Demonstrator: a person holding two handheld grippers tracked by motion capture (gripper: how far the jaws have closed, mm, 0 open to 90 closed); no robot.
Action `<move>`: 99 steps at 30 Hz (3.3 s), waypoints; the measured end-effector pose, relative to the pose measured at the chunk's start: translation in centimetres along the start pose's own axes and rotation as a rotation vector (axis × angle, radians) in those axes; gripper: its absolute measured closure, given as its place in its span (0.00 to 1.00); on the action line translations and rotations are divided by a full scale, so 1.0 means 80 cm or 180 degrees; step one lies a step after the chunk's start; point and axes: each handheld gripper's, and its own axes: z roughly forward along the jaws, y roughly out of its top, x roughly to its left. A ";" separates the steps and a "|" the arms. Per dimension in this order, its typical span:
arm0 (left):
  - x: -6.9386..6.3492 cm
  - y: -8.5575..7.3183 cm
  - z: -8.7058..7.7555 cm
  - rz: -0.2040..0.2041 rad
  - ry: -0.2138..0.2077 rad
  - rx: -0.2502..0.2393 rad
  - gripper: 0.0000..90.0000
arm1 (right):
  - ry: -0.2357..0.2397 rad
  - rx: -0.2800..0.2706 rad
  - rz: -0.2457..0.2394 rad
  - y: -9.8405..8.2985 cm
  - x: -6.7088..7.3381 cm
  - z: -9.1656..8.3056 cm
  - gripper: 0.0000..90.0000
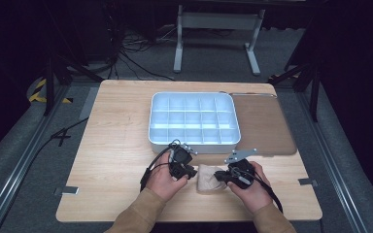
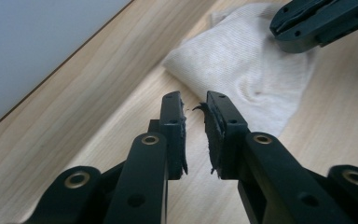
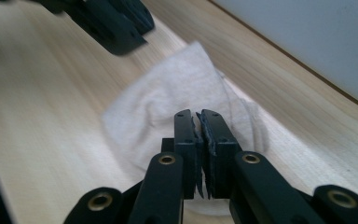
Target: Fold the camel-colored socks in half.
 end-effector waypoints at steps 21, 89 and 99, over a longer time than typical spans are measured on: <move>-0.005 -0.003 0.021 0.0104 -0.0145 0.0285 0.85 | -0.0072 0.0167 -0.0292 -0.001 -0.004 0.013 0.96; -0.058 0.021 0.019 0.0704 -0.0100 -0.0176 0.87 | -0.0085 0.0235 0.0018 -0.018 -0.005 0.009 0.91; -0.059 0.023 0.029 0.0728 -0.0104 -0.0155 0.85 | -0.0080 0.0004 0.0159 -0.017 -0.013 -0.018 0.89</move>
